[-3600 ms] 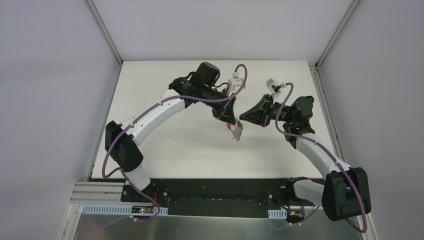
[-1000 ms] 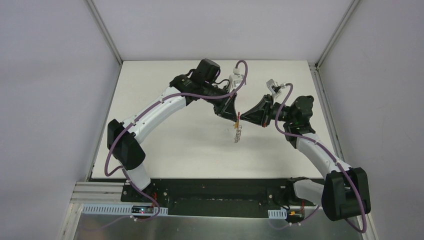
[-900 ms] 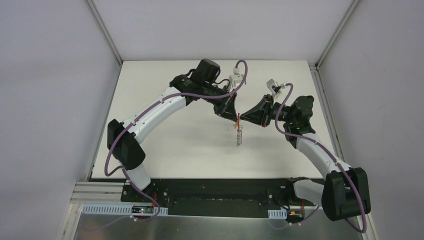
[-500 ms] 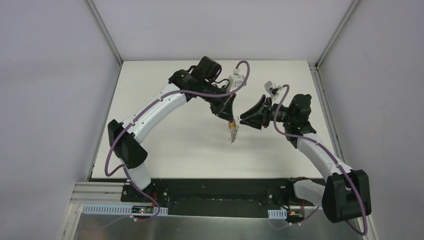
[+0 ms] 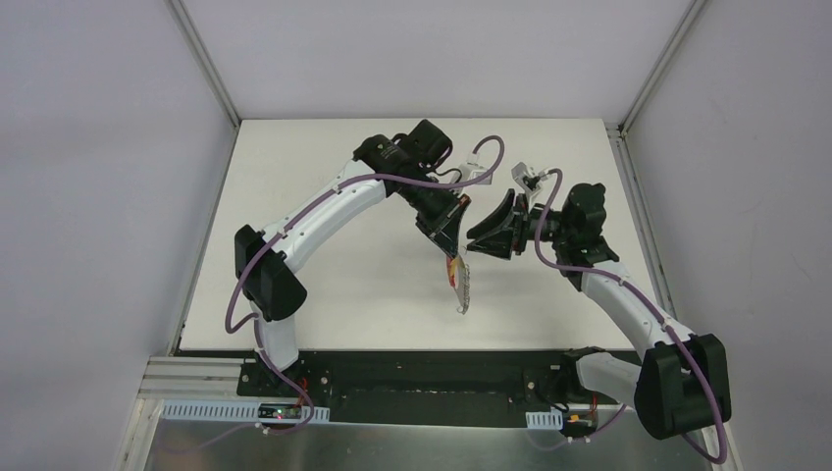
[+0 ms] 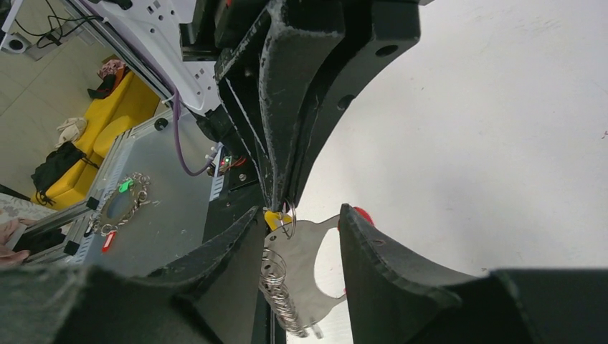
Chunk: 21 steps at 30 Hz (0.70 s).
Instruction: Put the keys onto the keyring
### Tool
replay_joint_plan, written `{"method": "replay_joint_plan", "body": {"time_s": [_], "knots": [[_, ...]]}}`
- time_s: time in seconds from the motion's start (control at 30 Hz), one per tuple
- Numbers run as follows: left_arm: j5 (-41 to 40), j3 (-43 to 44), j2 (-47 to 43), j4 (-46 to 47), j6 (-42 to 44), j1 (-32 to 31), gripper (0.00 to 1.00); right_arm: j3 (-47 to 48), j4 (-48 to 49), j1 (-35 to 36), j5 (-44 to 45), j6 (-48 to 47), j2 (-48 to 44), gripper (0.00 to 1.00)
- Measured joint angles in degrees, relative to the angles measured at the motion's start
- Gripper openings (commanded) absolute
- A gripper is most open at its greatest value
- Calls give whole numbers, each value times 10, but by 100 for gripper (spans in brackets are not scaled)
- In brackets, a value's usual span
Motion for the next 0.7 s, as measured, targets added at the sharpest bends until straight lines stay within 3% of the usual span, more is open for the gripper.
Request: {"method": "replay_joint_plan", "body": {"time_s": [0.2,0.7], "knots": [[0,10,0,1,-12,0,0,0,5,10,-9,3,5,40],[2,15,6,4,-18,0,0,0,5,21,-13,3,22,14]]}}
